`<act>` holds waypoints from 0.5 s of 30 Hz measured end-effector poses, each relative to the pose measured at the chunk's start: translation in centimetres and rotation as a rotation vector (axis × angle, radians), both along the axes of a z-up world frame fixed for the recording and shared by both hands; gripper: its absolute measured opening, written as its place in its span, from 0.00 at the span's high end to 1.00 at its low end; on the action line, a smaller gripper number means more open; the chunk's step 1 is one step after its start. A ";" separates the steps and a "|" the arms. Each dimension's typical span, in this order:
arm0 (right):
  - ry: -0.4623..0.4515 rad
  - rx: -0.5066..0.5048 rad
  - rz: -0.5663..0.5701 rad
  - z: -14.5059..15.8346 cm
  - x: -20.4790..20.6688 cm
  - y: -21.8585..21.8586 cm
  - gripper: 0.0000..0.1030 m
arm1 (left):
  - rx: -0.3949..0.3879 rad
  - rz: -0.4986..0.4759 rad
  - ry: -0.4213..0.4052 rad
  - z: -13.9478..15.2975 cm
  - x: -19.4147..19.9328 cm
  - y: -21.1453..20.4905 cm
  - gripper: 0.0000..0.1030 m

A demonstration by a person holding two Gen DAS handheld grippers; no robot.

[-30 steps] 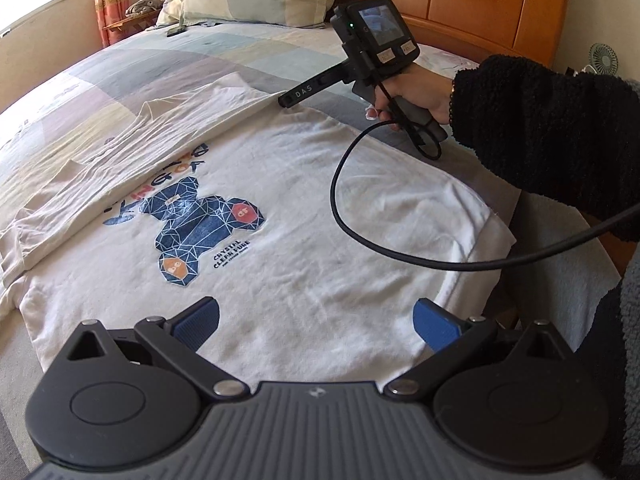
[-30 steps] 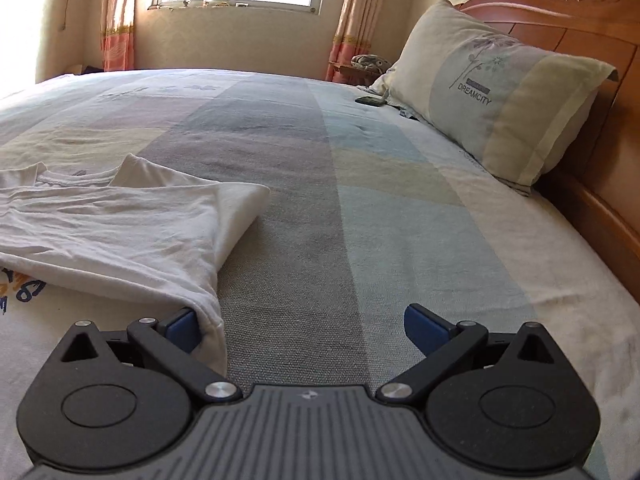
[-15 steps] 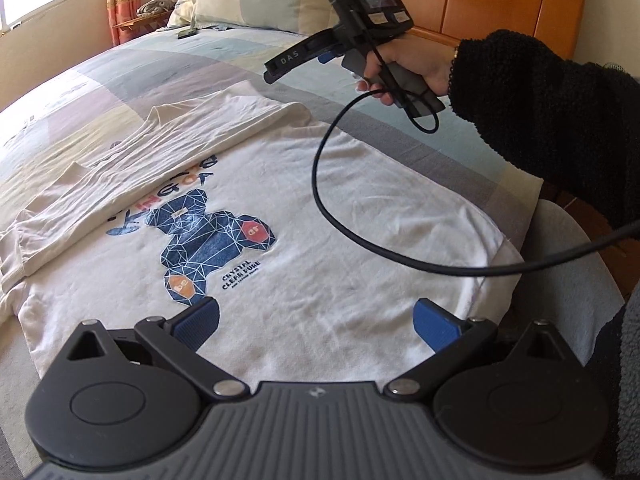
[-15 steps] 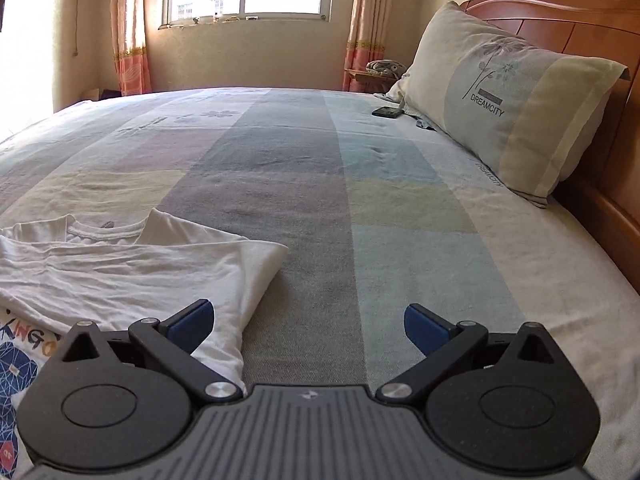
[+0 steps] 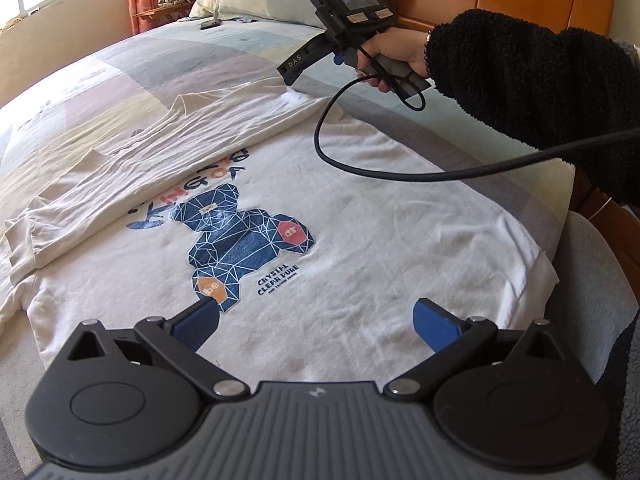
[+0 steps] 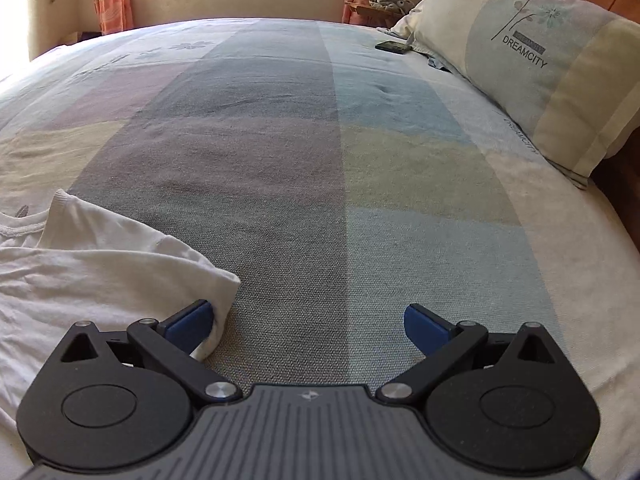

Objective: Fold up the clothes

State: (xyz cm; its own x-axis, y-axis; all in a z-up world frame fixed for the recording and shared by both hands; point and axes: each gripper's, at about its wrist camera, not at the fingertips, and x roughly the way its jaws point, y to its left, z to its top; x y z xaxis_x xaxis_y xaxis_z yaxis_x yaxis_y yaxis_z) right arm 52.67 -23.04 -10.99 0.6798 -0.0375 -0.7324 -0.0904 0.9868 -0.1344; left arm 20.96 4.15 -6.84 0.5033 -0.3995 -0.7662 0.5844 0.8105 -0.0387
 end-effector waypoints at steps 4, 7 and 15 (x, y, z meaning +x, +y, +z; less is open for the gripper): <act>0.014 0.102 0.069 1.5 -2.5 0.7 0.00 | 0.010 -0.002 0.003 -0.2 -0.4 -0.1 0.01; 0.058 0.084 0.184 0.8 -4.8 2.0 0.00 | 0.025 0.014 0.000 -0.2 -0.9 0.0 0.01; 0.060 0.061 0.135 0.8 -8.1 0.1 0.00 | 0.051 0.026 0.012 -0.3 -2.1 0.7 0.01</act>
State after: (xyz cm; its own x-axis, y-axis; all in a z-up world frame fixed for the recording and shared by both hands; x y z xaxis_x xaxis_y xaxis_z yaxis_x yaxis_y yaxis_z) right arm 44.57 -22.97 -10.22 0.6306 0.0977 -0.7699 -0.2292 0.9712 -0.0645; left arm 18.83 4.83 -7.17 0.5037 -0.3469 -0.7911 0.5631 0.8264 -0.0038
